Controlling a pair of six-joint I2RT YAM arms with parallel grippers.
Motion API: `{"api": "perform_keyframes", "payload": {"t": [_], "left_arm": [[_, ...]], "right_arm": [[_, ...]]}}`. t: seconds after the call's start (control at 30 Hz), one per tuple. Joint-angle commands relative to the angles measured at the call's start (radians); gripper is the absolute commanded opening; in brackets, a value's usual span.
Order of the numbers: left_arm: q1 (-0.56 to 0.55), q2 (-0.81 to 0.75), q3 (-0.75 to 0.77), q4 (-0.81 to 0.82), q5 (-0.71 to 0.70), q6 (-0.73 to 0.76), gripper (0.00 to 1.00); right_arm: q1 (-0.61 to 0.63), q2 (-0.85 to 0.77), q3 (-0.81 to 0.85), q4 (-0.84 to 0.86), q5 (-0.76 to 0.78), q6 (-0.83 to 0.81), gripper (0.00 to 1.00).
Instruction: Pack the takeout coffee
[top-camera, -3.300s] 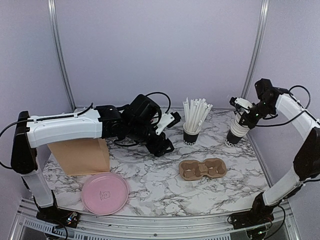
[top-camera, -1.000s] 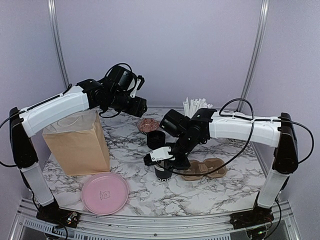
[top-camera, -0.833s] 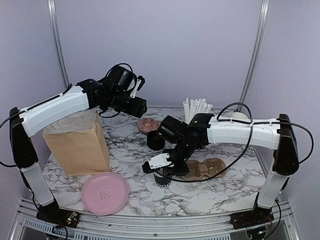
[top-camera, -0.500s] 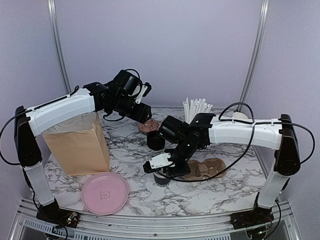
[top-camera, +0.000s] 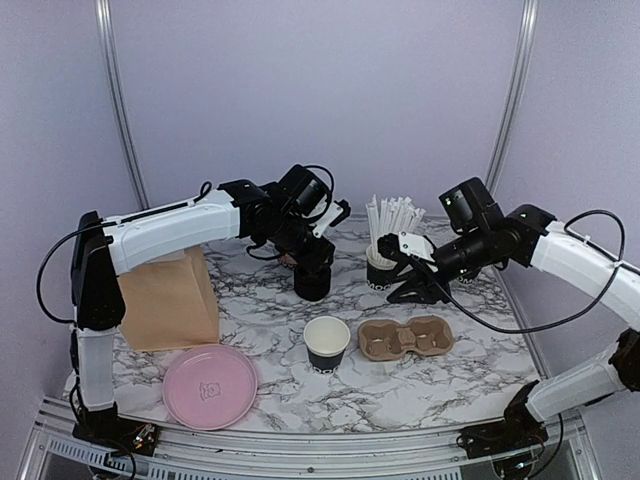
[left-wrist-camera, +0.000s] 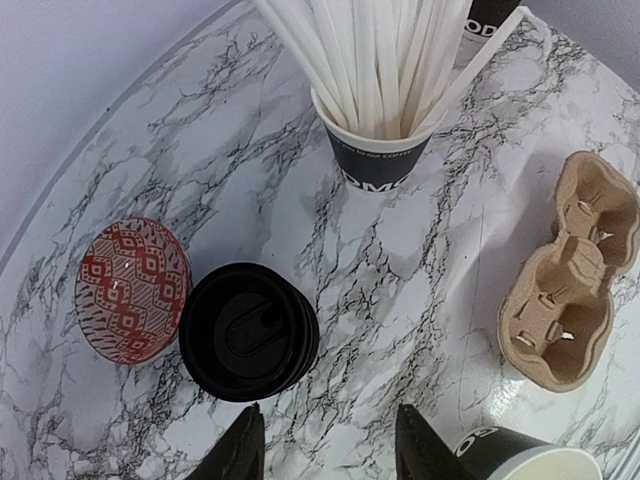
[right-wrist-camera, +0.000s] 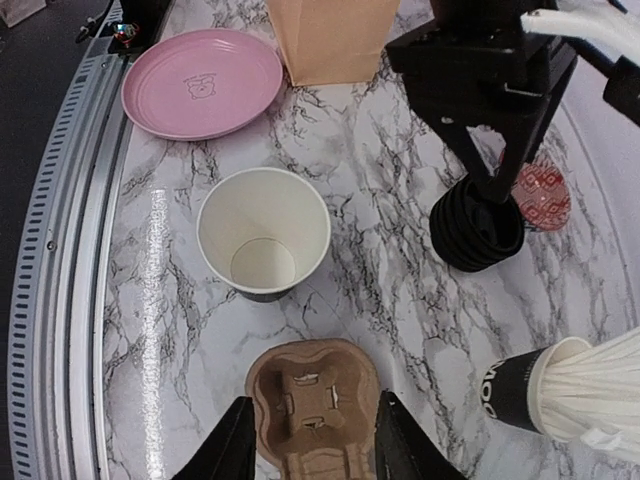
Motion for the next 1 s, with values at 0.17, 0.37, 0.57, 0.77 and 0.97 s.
{"api": "perform_keyframes", "payload": {"t": [0.17,0.37,0.57,0.77,0.97], "left_arm": [[-0.001,0.139,0.114,-0.055,-0.061,-0.003,0.48],[0.003,0.23,0.184,-0.055,-0.07,-0.024,0.45],[0.023,0.281,0.217,-0.055,-0.045,-0.039,0.39],[0.037,0.309,0.22,-0.055,-0.009,-0.071,0.35],[0.042,0.321,0.22,-0.055,0.006,-0.075,0.31]], "right_arm": [[-0.089,-0.049,-0.281,0.245,-0.275,0.038,0.38],[-0.088,-0.027,-0.271,0.262,-0.281,0.036,0.38],[-0.082,-0.046,-0.312,0.284,-0.229,0.017,0.39],[-0.07,-0.032,-0.319,0.288,-0.196,0.003,0.39],[-0.053,-0.016,-0.323,0.292,-0.172,-0.004,0.39]]}}
